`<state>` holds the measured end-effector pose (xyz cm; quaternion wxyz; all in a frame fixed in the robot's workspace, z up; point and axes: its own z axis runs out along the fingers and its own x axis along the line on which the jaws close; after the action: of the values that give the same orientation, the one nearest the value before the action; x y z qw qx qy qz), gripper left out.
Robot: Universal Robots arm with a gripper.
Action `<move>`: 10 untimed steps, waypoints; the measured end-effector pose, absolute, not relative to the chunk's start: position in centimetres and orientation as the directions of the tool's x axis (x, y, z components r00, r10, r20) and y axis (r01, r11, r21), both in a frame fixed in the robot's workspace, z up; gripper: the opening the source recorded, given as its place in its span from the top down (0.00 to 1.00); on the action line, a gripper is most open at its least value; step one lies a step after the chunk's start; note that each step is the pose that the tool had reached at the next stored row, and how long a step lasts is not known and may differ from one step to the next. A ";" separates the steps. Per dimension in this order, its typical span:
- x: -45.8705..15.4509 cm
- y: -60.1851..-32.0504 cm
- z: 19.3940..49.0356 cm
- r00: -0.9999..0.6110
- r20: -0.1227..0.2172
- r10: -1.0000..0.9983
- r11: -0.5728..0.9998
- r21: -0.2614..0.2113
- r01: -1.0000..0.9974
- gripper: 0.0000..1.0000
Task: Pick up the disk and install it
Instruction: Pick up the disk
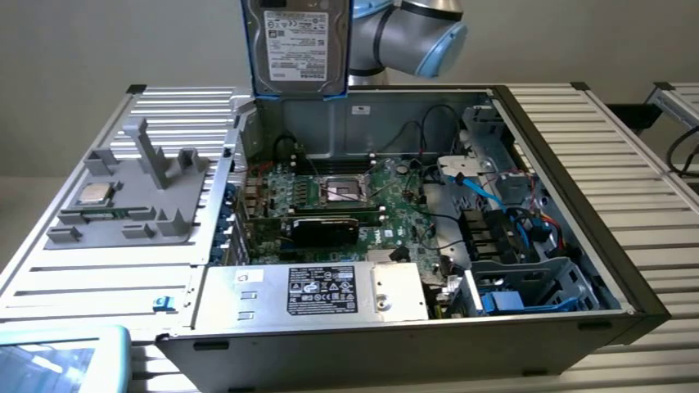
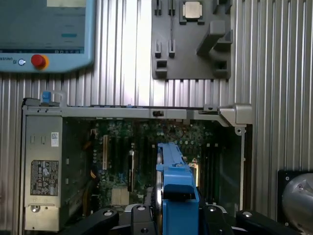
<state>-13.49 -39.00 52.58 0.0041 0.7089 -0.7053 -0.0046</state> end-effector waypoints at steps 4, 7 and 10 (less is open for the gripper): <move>-11.9 -39.6 52.6 0.005 -0.001 -1.000 -0.005 0.012 -1.000 0.63; -11.3 -40.6 52.6 0.005 -0.001 -1.000 -0.005 0.012 -1.000 0.63; -10.8 -41.6 52.6 0.005 -0.001 -1.000 -0.005 0.012 -1.000 0.63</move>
<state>-10.79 -41.63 52.60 0.0039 0.7089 -0.7053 -0.0047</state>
